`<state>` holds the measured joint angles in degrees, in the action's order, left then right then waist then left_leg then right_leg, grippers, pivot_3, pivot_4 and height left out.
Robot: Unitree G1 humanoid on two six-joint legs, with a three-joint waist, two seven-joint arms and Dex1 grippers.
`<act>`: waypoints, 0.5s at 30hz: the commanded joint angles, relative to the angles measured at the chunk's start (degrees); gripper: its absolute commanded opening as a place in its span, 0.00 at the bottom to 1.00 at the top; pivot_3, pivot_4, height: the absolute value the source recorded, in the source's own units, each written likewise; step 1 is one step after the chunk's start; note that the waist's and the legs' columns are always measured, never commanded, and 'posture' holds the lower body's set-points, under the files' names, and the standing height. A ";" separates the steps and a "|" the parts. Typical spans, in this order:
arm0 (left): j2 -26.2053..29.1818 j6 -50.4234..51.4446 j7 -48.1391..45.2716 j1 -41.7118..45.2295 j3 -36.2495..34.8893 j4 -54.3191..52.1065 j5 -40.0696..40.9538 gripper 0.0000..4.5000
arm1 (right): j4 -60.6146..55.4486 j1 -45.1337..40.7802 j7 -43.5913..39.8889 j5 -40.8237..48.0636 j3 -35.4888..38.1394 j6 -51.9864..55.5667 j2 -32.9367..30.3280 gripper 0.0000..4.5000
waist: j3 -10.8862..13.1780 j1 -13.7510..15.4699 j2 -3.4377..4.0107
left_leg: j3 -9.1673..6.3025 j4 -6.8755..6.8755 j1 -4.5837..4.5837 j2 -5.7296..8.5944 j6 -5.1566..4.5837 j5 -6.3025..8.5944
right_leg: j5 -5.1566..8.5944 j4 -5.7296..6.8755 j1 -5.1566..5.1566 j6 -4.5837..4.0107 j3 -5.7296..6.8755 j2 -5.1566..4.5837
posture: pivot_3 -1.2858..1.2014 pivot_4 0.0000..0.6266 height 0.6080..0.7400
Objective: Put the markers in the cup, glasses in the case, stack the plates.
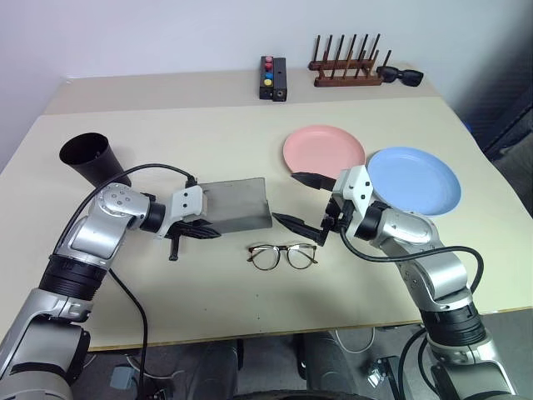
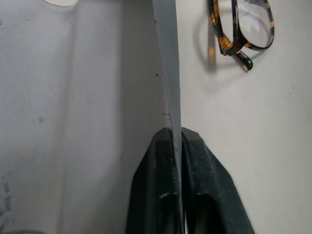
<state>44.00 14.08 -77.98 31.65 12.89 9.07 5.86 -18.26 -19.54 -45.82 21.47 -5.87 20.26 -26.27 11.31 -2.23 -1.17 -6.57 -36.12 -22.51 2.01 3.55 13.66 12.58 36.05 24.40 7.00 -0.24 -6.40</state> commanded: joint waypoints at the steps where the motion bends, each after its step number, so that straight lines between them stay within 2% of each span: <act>1: -0.13 -1.21 0.20 0.44 -0.35 -0.10 0.26 0.44 | -1.10 -0.46 -0.16 0.62 0.74 -0.57 -0.18 1.00 | 0.00 0.00 0.00 | 0.00 0.00 0.00 0.00 0.00 0.00 | 0.00 0.00 0.00 0.00 0.00 0.00 | 0.52 0.24 0.95; 3: -0.18 -1.58 0.47 0.65 -1.42 0.11 0.95 0.67 | -1.16 -0.29 -0.24 0.67 1.09 -0.51 -0.52 1.00 | 0.00 0.00 0.00 | 0.00 0.00 0.00 0.00 0.00 0.00 | 0.00 0.00 0.00 0.00 0.00 0.00 | 0.52 0.24 0.95; 11: 1.49 2.17 -1.86 1.70 -6.97 -2.88 8.49 0.67 | -2.09 2.68 -1.36 1.40 4.39 0.32 -4.69 1.00 | 0.00 0.03 0.00 | 0.00 0.00 0.00 0.00 0.00 0.00 | 0.00 0.00 0.00 0.00 0.00 0.00 | 0.52 0.24 0.95; 15: 0.39 5.20 -1.99 2.33 -6.02 -8.48 10.88 0.95 | -2.86 5.65 -2.80 2.32 7.01 1.21 -8.26 1.00 | 0.00 0.39 0.00 | 0.01 -0.02 -0.02 0.01 0.00 0.00 | 0.00 -0.02 -0.02 0.00 0.00 -0.03 | 0.52 0.24 0.95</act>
<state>44.65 18.58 -79.84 32.65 7.37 3.80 15.22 -18.39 -14.19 -47.93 22.35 -0.87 21.27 -33.68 11.30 -1.84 -1.17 -6.56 -36.15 -22.52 2.02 3.55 13.66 12.58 36.02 24.36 7.01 -0.24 -6.43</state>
